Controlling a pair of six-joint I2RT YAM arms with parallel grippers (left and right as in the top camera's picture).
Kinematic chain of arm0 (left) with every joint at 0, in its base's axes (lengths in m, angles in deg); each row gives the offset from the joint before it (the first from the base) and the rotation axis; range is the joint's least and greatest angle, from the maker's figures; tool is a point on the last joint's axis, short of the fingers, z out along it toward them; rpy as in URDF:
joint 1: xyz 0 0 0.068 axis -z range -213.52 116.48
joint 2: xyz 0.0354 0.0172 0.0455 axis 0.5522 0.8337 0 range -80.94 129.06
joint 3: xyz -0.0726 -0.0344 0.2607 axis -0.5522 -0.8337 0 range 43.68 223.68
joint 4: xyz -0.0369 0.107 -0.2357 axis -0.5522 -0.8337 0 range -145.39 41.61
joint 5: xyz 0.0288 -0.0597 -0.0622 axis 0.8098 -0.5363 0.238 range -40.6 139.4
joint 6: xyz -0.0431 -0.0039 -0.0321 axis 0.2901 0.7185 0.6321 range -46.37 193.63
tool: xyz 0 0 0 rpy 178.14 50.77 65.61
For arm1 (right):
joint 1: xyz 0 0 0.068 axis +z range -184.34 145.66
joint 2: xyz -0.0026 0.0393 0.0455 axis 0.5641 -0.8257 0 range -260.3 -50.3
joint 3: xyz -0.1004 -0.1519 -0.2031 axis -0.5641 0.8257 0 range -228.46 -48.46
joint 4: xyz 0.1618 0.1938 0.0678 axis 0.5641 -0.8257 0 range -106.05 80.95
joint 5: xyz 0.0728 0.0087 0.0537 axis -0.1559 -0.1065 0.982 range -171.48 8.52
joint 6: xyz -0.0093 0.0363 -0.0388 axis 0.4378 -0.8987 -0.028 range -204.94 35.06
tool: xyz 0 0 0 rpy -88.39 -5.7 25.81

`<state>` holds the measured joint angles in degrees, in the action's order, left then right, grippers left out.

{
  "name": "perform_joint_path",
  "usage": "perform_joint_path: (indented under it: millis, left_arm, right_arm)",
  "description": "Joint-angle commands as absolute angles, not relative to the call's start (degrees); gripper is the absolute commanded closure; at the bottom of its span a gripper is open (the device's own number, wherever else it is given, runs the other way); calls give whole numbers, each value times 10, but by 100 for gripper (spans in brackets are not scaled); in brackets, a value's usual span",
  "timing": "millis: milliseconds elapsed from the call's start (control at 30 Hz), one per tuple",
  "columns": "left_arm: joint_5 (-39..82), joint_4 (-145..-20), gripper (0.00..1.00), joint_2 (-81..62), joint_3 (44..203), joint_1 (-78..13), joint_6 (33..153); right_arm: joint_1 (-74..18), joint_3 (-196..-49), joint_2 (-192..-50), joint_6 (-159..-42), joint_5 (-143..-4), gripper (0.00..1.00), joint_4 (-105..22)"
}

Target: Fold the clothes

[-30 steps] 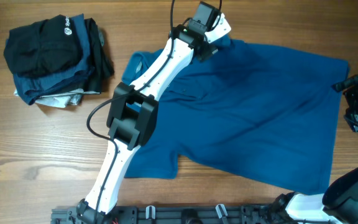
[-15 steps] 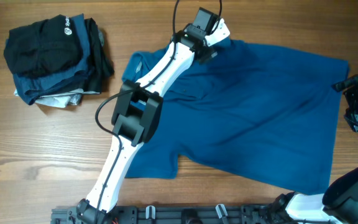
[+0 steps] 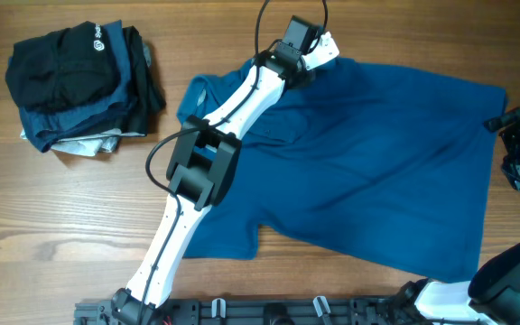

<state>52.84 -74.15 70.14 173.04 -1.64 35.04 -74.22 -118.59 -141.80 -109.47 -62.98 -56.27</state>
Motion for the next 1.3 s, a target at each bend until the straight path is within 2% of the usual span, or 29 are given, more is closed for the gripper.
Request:
perform_joint_path:
  millis: [0, 200, 367, 567, 600, 667, 700, 733, 967, 1267]
  left_arm:
    - [516, -689, 96, 707, 1730, -17, 411]
    - [520, -591, 96, 707, 1730, -39, 504]
    - [515, -577, 96, 712, 1730, -80, 580]
    - [486, -542, 87, 763, 1730, -141, 650]
    - [483, -529, 81, 773, 1730, -149, 661]
    - [469, -502, 28, 786, 1730, -161, 669]
    - [462, -493, 15, 789, 1730, -165, 669]
    - [458, -487, 8, 789, 1730, -168, 669]
    - [464, -476, 5, 736, 1755, -170, 708]
    - [445, -545, 5, 632, 1757, -160, 732]
  right_arm:
    - [-741, -1194, -1407, -1091, -621, 1, -560]
    - [-741, -1194, -1407, -1091, -621, 0, -560]
    - [-741, -1194, -1407, -1091, -621, 0, -560]
    - [-741, -1194, -1407, -1091, -621, 0, -560]
    - [-741, -1194, -1407, -1091, -621, 0, -560]
    - [-741, -1194, -1407, -1091, -621, 0, -560]
    - [-741, -1194, -1407, -1091, -621, 0, -560]
    - [-741, -1194, -1407, -1091, -621, 1, -560]
    - [-741, -1194, -1407, -1091, -621, 0, -560]
    - [-741, -1194, -1407, -1091, -621, 1, -560]
